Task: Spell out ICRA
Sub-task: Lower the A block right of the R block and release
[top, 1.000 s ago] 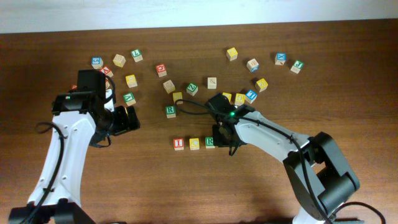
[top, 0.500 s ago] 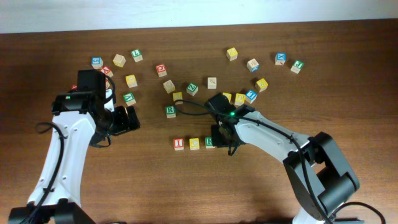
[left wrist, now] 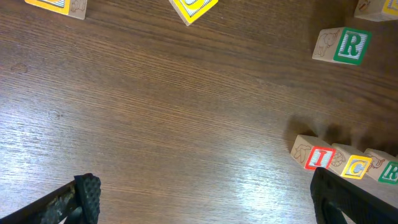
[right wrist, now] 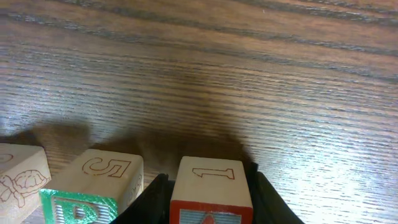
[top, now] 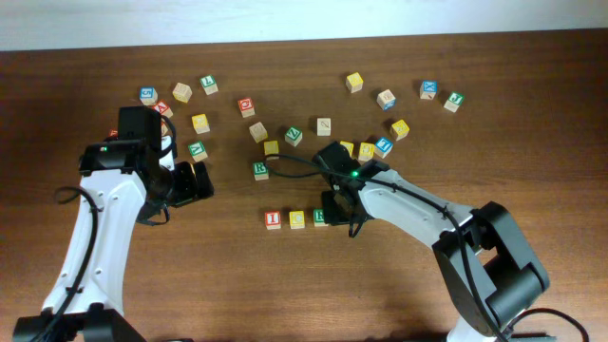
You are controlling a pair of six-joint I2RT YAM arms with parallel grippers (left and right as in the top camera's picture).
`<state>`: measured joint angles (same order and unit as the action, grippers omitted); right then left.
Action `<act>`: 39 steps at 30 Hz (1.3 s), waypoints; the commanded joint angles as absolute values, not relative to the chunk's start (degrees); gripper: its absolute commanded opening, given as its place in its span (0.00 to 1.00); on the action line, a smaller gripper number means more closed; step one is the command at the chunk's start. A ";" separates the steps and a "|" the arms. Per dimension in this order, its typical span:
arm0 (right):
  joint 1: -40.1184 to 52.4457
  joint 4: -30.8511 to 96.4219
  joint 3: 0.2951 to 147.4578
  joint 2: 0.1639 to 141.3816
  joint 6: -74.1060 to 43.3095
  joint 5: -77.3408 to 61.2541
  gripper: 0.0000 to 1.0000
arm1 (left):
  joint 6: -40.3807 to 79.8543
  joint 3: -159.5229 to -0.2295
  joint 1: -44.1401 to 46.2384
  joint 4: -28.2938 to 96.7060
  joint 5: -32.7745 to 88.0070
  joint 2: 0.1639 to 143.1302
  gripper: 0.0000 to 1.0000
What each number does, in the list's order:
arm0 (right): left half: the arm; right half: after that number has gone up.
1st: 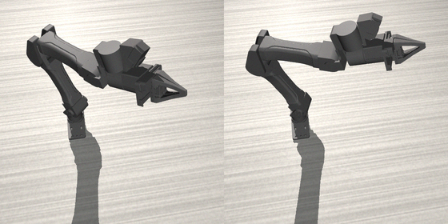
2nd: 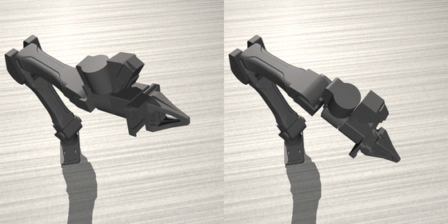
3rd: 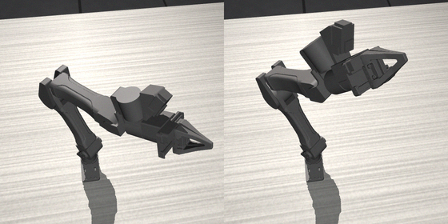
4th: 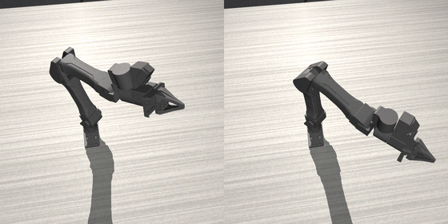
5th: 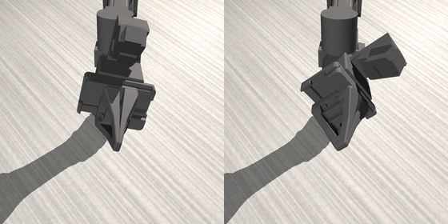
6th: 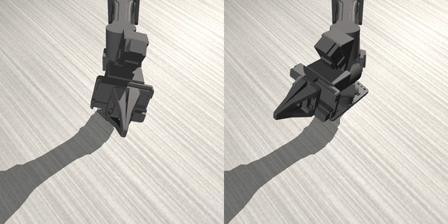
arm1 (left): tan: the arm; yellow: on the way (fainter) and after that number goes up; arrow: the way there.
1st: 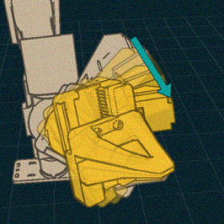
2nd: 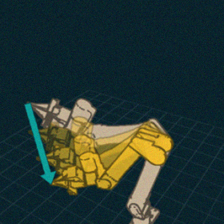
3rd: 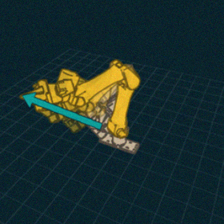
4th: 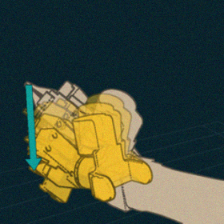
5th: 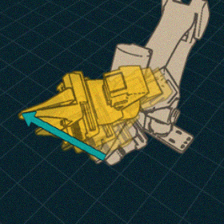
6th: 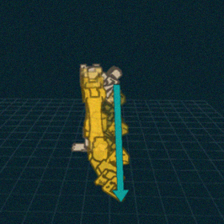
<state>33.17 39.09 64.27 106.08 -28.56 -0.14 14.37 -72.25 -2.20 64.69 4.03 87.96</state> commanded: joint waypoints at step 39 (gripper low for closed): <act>9.87 73.95 83.00 106.45 -16.93 -2.90 0.48 | 16.03 -72.03 -2.02 65.41 11.62 87.24 0.99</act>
